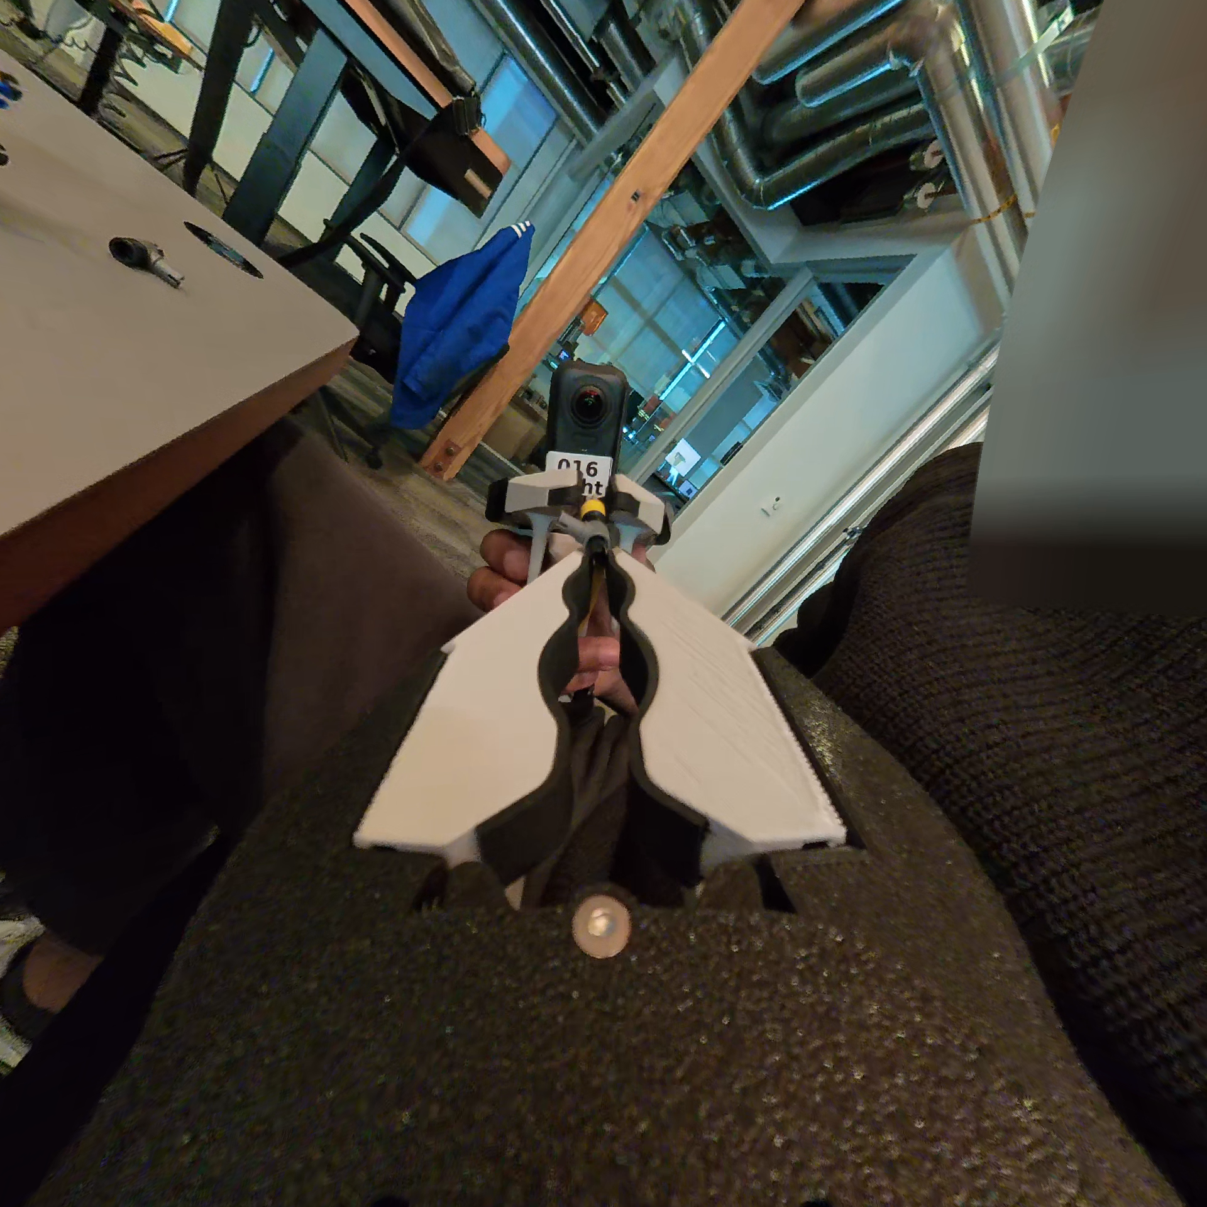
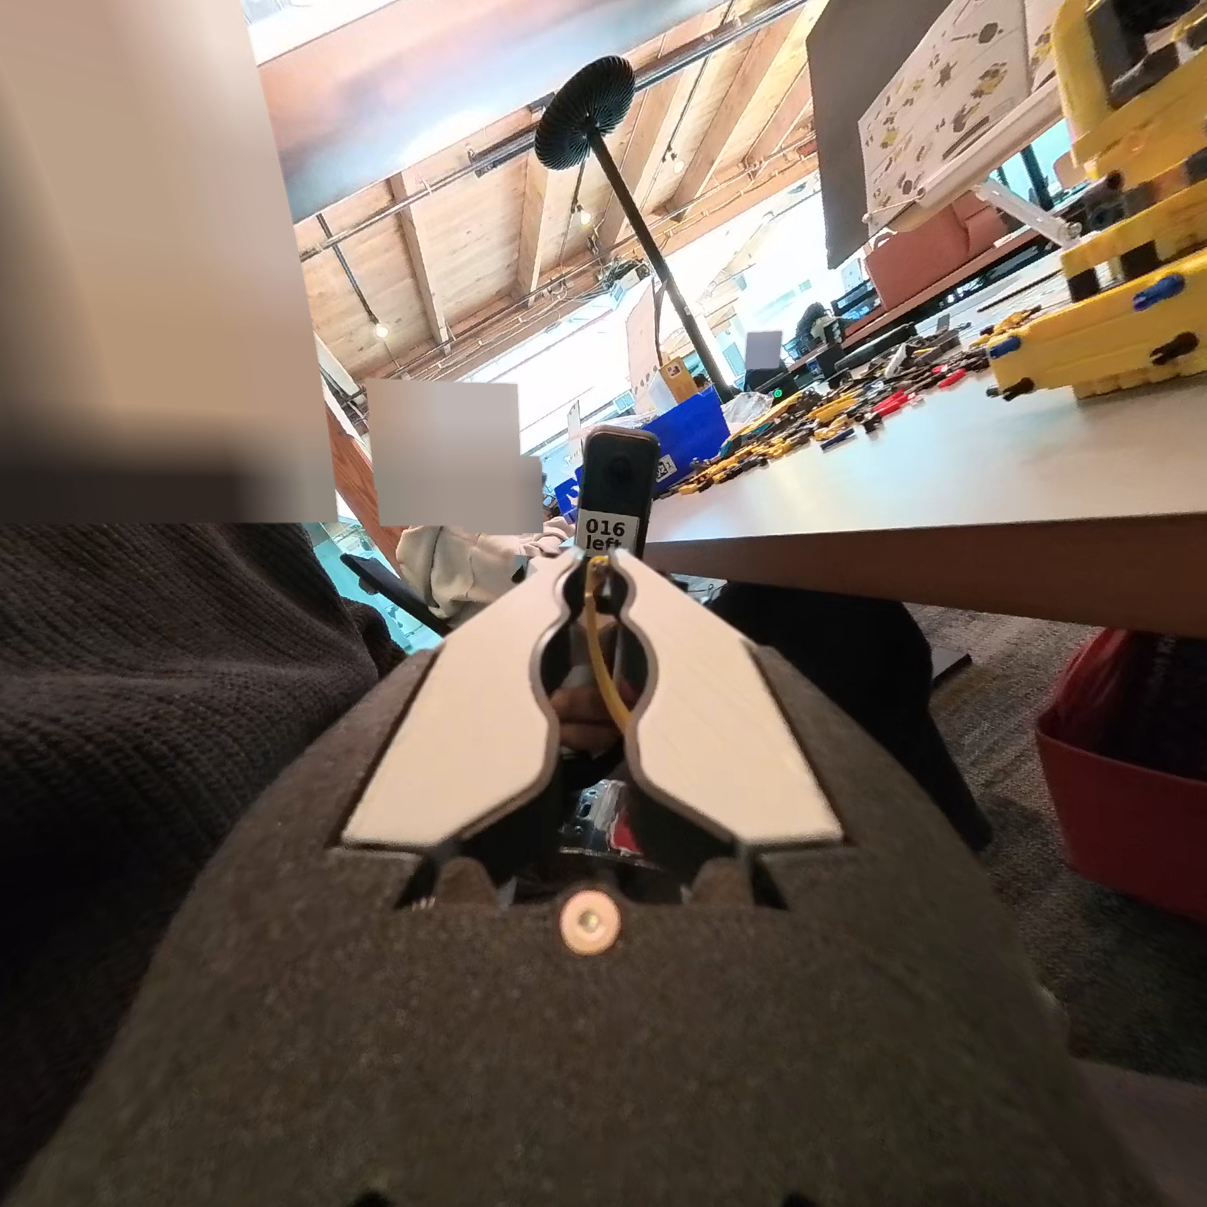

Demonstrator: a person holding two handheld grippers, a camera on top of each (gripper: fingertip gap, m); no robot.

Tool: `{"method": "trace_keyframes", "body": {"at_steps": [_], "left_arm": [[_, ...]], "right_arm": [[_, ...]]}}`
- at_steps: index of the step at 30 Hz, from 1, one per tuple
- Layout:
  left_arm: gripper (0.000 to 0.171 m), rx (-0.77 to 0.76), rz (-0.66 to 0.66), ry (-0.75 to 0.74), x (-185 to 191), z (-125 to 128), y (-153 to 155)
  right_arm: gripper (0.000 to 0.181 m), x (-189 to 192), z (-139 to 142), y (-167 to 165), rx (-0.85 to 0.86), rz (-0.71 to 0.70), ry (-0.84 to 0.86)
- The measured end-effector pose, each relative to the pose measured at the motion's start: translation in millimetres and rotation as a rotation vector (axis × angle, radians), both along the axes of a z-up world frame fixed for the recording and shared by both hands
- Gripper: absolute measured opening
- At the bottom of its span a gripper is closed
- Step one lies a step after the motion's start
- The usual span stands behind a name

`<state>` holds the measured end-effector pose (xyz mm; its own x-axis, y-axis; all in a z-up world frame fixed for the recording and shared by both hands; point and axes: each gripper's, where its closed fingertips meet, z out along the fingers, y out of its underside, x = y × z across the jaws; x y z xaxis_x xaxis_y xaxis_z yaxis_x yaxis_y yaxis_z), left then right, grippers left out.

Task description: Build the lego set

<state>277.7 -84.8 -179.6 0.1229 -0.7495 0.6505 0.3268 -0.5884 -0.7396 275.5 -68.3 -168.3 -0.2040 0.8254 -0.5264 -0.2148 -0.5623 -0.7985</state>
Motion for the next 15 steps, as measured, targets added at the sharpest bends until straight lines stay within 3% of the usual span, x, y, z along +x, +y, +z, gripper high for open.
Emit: {"method": "trace_keyframes", "body": {"at_steps": [11,15], "left_arm": [[0.003,0.040,0.000,0.024,2.2,1.7,-3.2],[0.002,0.046,0.005,0.032,1.8,1.7,-3.0]], "right_arm": [[0.004,0.9,0.9,-3.6,-0.014,0.036,0.017],[0.012,0.7,0.6,-5.5,-0.014,0.052,0.016]]}}
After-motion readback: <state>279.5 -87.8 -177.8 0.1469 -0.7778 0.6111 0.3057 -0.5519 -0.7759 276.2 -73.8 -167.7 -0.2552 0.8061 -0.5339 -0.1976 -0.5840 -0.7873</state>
